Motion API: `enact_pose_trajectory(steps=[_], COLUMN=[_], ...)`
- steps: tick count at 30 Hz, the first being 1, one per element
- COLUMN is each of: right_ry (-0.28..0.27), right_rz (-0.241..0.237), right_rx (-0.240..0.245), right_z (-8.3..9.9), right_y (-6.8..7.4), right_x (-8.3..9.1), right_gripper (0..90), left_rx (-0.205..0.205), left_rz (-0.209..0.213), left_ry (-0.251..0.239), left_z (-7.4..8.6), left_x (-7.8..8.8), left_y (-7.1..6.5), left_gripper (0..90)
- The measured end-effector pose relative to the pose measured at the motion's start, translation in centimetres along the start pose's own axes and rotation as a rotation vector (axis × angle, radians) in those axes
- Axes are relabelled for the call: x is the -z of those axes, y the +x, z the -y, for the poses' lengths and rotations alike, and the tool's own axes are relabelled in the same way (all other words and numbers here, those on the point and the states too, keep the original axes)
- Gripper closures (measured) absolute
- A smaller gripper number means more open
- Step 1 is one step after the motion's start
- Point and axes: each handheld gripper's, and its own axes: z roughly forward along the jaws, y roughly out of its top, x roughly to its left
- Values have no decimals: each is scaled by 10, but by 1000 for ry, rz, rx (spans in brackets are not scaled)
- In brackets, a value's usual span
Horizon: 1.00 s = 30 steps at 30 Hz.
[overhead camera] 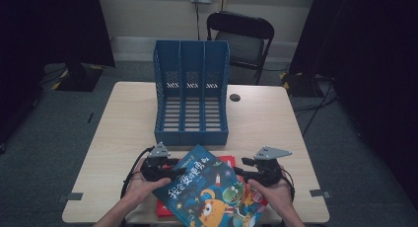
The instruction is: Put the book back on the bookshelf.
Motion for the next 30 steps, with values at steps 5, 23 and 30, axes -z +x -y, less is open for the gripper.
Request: enact_pose_trajectory(steps=[5,23,30], right_ry=[31,113,108], right_rz=[-14,-70,-41], right_rx=[45,72,93], right_z=[-12,-6,-6], right_y=[2,7,11], right_x=[-17,-49,-48], right_gripper=[490,490,490], left_rx=[-13,-6,-8], left_rz=[12,33,5], left_ry=[27,27,20], left_z=[-7,3,24], left_x=[-6,5,30], left_y=[-2,-8,-6], left_gripper=[495,485,471])
